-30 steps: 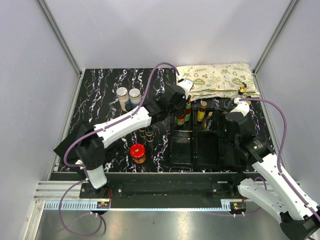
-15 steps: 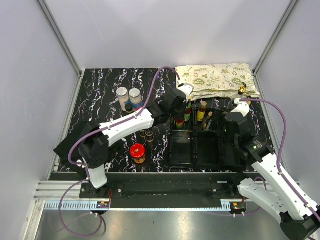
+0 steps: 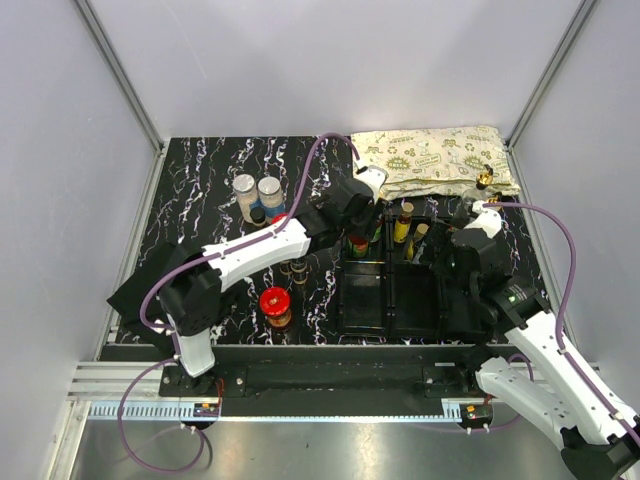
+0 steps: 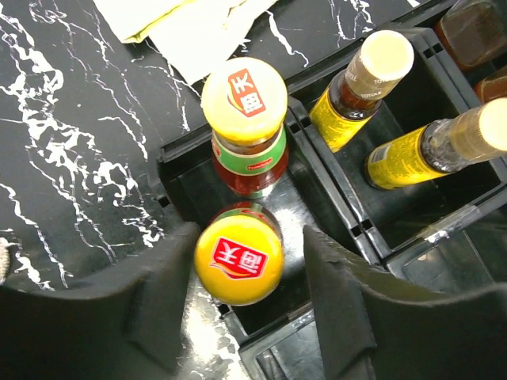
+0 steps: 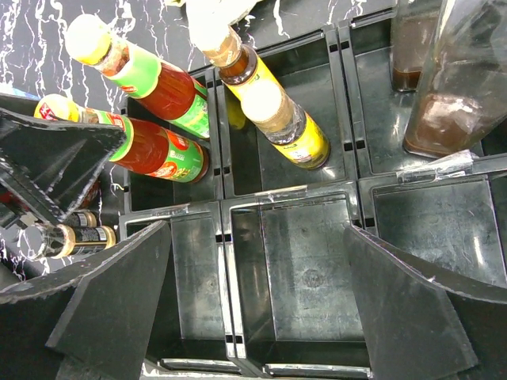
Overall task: Organize the condiment bottles
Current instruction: Place the bottle in the storage box.
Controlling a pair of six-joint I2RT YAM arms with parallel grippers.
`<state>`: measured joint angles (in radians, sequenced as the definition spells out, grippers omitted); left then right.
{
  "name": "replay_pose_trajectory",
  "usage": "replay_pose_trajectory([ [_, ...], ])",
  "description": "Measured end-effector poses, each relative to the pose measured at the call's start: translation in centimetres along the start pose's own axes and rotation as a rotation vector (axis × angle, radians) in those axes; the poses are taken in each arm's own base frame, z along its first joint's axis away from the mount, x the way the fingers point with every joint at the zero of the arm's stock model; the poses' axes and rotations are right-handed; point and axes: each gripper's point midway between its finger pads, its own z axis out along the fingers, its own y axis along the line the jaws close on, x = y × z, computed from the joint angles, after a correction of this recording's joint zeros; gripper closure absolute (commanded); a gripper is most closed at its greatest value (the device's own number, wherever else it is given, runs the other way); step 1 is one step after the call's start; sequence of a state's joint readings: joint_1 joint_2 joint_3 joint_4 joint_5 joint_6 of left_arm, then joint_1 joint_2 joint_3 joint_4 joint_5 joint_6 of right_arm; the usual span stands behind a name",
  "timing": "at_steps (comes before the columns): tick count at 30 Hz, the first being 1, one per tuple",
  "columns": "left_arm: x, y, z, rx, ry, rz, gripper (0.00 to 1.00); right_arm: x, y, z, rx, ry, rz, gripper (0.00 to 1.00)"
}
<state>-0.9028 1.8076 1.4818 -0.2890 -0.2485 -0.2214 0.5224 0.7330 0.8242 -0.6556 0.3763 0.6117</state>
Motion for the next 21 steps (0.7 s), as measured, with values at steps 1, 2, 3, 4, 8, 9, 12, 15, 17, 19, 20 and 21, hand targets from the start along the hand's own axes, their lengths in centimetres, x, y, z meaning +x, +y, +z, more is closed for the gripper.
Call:
replay_pose_trajectory([
  [1, 0.0, 0.0, 0.0, 0.001, 0.001, -0.001, 0.29, 0.0, 0.0, 0.0, 0.0, 0.001, 0.0, 0.0],
  [2, 0.1, 0.0, 0.1, 0.0, 0.002, -0.002, 0.25, 0.0, 0.0, 0.0, 0.0, 0.0, 0.002, 0.0],
  [3, 0.1, 0.0, 0.1, 0.0, 0.002, -0.003, 0.19, 0.0, 0.0, -0.1, 0.0, 0.0, 0.004, 0.0],
  [4, 0.1, 0.0, 0.1, 0.0, 0.003, -0.007, 0.15, 0.0, 0.0, -0.1, -0.001, -0.001, 0.005, 0.0],
  [8, 0.4, 0.2, 0.2, -0.013, 0.003, -0.008, 0.04, 0.0, 0.0, -0.1, 0.0, 0.001, 0.007, 0.0],
  [9, 0.5, 0.3, 0.2, -0.016, 0.004, -0.005, 0.02, 0.1, -0.1, -0.1, 0.001, 0.002, 0.006, 0.0],
  [12, 1.2, 0.7, 0.1, -0.025, 0.007, 0.0, 0.01, 0.3, -0.3, -0.2, 0.009, 0.011, 0.005, 0.0],
  [15, 1.3, 1.2, -1.0, -0.038, -0.002, 0.007, 0.01, 0.6, -0.5, -0.2, 0.017, 0.021, 0.005, 0.0],
  [17, 0.5, 1.5, -1.9, -0.045, -0.027, 0.007, 0.01, 0.7, -0.6, -0.2, 0.023, 0.028, 0.003, 0.0],
  [19, -1.0, 1.9, -3.2, -0.053, -0.071, -0.001, 0.01, 0.8, -0.6, -0.1, 0.025, 0.031, 0.003, 0.0],
  [20, -1.8, 2.1, -3.9, -0.059, -0.095, -0.006, 0.01, 0.8, -0.6, -0.1, 0.027, 0.033, 0.002, 0.0],
  [21, -2.7, 2.3, -4.6, -0.068, -0.121, -0.013, 0.01, 0.9, -0.7, 0.0, 0.029, 0.035, 0.001, 0.0],
])
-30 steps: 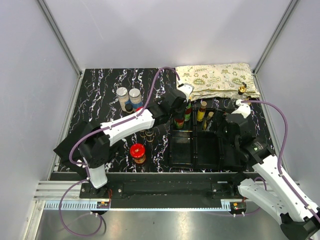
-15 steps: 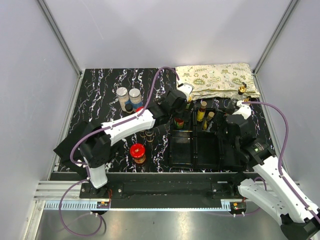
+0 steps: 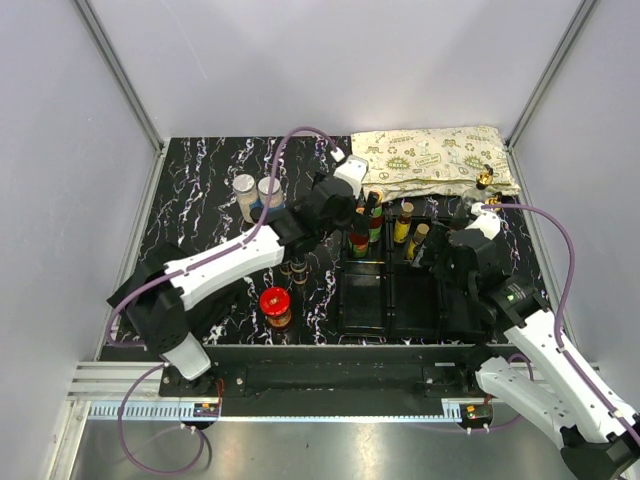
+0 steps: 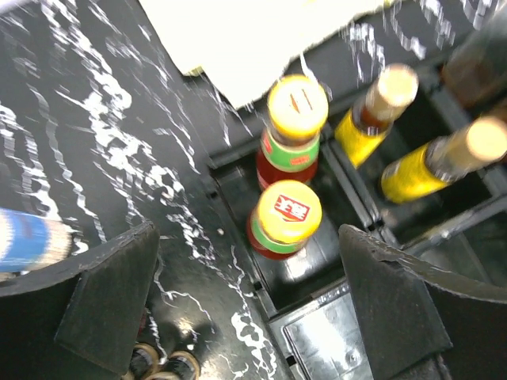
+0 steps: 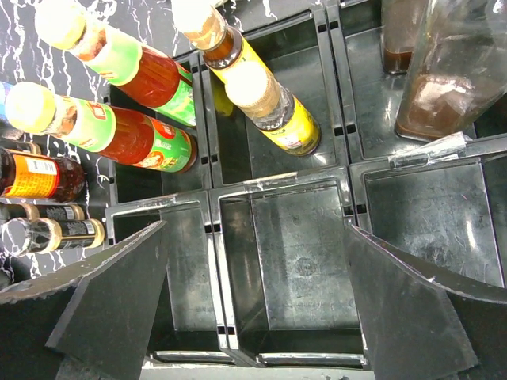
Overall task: Organize the condiment bottles
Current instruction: Place the bottle in the storage box, then pick up the bottle from the center of the board.
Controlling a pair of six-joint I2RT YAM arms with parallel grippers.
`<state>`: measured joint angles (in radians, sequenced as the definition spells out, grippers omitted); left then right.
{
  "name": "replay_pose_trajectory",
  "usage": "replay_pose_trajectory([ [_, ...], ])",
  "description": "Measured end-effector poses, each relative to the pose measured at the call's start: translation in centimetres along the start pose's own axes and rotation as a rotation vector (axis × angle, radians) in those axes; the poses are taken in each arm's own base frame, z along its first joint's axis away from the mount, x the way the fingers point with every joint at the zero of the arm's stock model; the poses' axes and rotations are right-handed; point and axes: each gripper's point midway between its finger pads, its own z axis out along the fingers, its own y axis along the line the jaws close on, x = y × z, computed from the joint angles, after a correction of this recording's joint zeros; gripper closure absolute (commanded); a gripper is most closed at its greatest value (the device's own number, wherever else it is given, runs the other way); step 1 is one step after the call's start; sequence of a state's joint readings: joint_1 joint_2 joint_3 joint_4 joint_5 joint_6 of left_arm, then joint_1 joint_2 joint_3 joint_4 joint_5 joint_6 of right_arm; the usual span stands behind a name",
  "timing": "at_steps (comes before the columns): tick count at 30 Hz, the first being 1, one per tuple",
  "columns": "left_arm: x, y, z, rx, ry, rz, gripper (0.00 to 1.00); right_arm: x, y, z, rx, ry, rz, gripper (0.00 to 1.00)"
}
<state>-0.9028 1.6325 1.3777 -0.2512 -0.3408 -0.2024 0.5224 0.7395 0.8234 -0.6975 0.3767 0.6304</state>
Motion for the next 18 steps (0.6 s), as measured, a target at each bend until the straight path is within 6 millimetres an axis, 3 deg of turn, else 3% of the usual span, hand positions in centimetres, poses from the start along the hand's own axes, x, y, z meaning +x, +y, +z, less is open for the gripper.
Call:
replay_pose_trajectory([
  [5, -2.2, 1.4, -1.8, -0.042, -0.063, -0.029, 0.01, 0.3, -0.1, 0.2, 0.012, 0.016, -0.007, 0.0],
  [11, -1.5, 4.4, -3.6, -0.114, -0.064, -0.08, 0.01, 0.4, -0.2, 0.2, 0.013, 0.017, -0.002, 0.0],
  [18, -2.6, 8.8, -8.8, -0.218, -0.14, -0.161, 0.01, 0.3, -0.4, -0.4, 0.006, 0.007, 0.012, 0.0],
])
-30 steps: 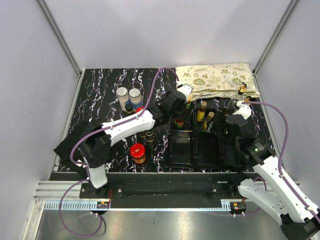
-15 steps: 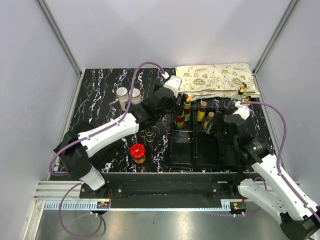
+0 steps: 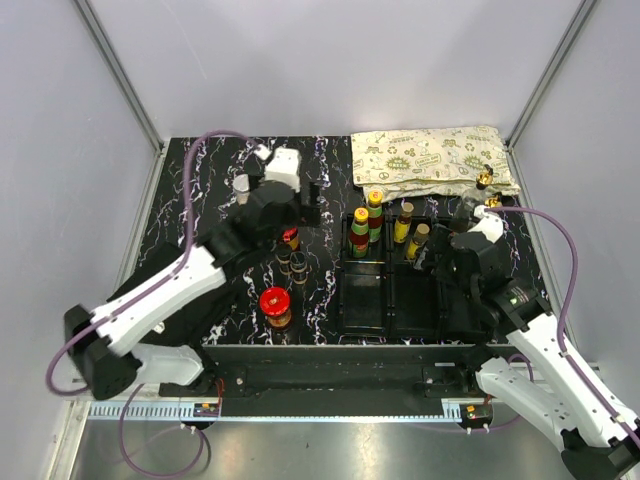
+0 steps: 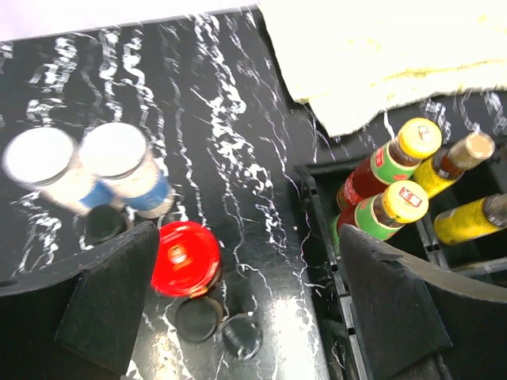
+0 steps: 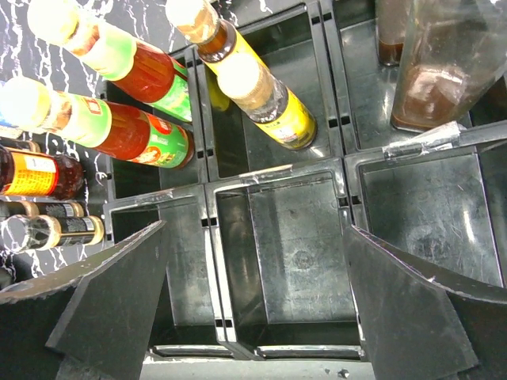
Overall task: Organize the condiment bottles
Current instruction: Pick up the bottle from the center of the board.
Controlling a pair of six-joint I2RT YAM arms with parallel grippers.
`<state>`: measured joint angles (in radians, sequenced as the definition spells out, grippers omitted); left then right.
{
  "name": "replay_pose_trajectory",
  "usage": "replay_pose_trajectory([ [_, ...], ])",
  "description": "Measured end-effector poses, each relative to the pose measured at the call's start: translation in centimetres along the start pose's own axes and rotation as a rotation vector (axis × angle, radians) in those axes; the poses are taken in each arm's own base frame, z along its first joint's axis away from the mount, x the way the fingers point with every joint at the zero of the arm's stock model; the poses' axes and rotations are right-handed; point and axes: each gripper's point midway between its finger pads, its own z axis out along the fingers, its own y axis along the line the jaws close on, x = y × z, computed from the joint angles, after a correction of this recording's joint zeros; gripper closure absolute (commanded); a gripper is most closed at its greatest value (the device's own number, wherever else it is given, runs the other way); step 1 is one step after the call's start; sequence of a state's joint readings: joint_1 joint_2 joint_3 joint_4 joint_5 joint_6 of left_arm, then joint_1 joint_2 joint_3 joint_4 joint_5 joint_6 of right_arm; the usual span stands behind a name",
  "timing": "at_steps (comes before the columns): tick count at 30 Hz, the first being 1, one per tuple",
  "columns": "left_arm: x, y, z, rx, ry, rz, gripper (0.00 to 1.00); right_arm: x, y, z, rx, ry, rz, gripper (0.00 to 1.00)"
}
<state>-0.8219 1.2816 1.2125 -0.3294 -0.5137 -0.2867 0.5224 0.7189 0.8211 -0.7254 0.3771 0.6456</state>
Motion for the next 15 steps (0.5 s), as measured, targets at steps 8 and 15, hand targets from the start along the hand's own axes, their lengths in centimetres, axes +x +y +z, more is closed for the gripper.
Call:
replay_pose_trajectory([
  [8, -0.8, 4.5, -5.1, -0.071, -0.065, -0.086, 0.01, 0.7, -0.4, 0.6, 0.023, 0.027, -0.025, 0.0],
  [15, 3.7, 6.7, -6.7, -0.109, 0.019, -0.079, 0.01, 0.7, -0.4, 0.6, 0.024, 0.029, -0.047, 0.0],
])
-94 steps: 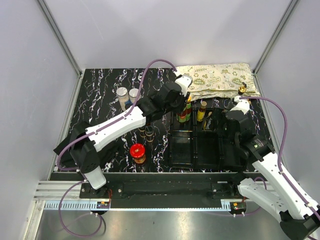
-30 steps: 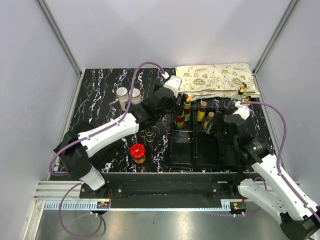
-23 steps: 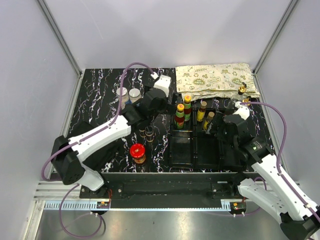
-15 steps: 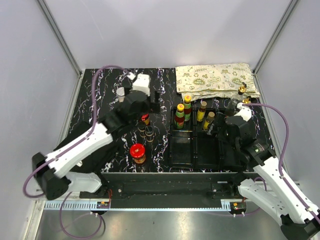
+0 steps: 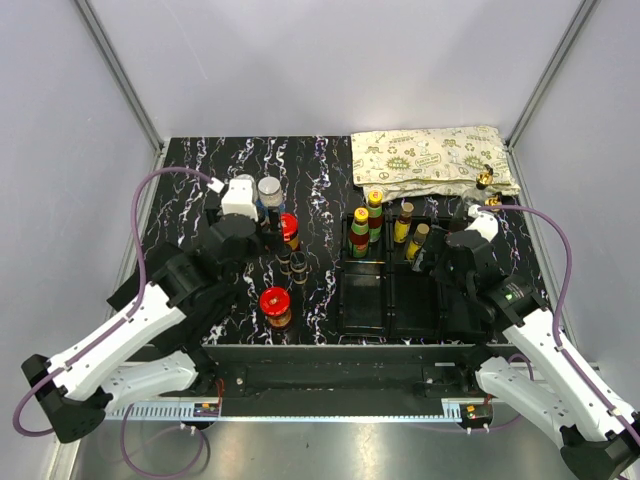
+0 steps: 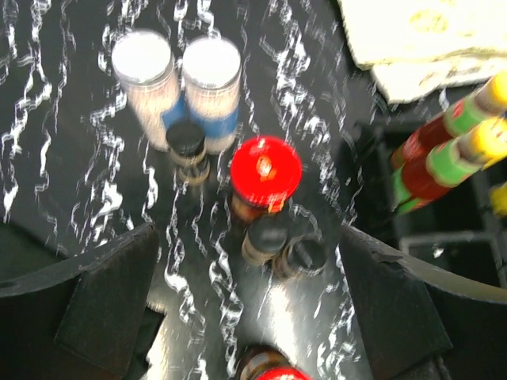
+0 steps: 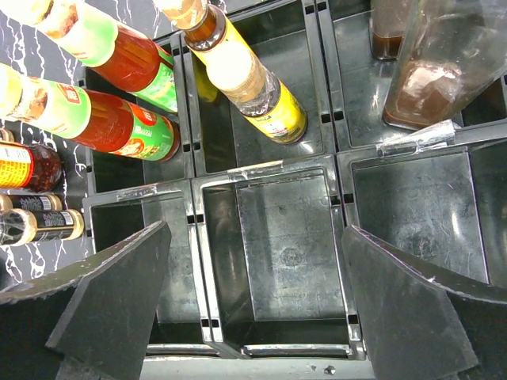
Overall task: Organize the condiment bottles
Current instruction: Pick up the bottle from the center of the board.
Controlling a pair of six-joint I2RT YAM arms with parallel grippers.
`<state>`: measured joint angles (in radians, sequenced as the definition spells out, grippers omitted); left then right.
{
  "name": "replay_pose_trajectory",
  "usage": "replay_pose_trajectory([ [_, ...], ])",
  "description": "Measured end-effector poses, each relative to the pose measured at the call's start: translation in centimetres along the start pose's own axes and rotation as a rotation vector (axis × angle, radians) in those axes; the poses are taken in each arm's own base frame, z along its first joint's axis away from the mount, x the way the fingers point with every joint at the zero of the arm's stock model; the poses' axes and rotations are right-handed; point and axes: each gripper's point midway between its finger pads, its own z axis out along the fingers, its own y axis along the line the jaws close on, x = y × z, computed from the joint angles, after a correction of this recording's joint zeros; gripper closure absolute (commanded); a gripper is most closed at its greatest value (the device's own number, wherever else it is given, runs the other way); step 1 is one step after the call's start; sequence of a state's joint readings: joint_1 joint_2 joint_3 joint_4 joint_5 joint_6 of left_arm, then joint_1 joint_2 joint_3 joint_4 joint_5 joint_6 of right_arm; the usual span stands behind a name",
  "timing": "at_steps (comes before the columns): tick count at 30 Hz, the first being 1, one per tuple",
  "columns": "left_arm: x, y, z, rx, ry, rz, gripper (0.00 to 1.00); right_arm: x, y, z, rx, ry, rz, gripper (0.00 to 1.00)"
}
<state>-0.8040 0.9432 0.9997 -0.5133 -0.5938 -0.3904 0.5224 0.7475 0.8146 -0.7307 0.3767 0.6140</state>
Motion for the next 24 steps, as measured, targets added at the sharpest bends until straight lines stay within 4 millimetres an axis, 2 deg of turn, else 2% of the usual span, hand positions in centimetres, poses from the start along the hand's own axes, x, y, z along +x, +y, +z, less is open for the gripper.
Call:
replay_pose_trajectory([
  [3, 1.9, 0.4, -0.2, 0.0, 0.045, -0.007, 0.01, 0.0, 0.0, 0.0, -0.001, 0.001, -0.005, 0.0],
  [8, 5.5, -0.8, 0.2, 0.056, 0.145, -0.067, 0.01, 0.4, -0.2, 0.2, 0.004, 0.008, -0.011, 0.0],
  [15, 10.6, -2.8, 2.3, 0.079, 0.318, -0.06, 0.03, 0.6, -0.3, 0.3, 0.008, 0.016, -0.016, 0.0],
  [19, 12.5, -3.6, 2.9, 0.096, 0.378, -0.06, 0.05, 0.7, -0.4, 0.4, 0.01, 0.018, -0.022, 0.0],
  [24, 13.8, -4.5, 3.5, 0.116, 0.421, -0.065, 0.08, 0.7, -0.4, 0.4, 0.012, 0.017, -0.027, 0.0],
])
